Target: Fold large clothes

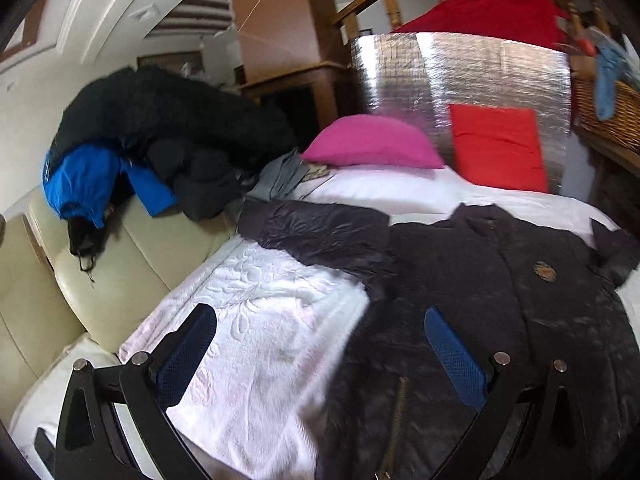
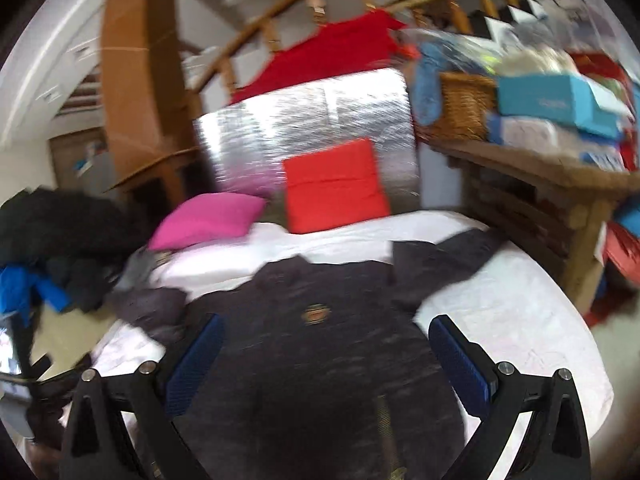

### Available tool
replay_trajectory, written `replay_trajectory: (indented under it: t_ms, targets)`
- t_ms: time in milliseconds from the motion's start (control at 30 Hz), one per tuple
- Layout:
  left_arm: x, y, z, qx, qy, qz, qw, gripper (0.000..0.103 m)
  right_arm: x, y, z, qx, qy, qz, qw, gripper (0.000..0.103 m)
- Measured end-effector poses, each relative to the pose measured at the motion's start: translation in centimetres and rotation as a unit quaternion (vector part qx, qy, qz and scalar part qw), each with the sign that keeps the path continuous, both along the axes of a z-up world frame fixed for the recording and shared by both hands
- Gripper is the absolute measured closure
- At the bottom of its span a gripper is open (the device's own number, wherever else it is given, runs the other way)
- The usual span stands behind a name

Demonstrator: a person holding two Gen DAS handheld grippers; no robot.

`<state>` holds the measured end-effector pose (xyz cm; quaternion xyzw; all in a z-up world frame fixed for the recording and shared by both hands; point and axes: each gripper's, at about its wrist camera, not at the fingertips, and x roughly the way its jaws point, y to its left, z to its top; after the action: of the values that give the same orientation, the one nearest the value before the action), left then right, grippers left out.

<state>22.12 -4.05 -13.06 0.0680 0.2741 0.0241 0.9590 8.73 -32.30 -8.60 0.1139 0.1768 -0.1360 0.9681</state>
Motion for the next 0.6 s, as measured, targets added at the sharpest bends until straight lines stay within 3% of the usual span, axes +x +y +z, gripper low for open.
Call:
replay_trajectory:
  t_ms: [267,600]
  targets:
    - [-6.5,0.1,2.7,-0.012,-0.033,-0.011,0.9993,0.000,-5.8,6.6,3.0,-0.059,-0.015,0.020,0.998,0.000]
    - [-10.4,2.0,5.4,-0.028,-0.075,0.005,0.9968,0.000,-8.8,7.6,5.2,-0.067,-0.028,0.009,0.997,0.000]
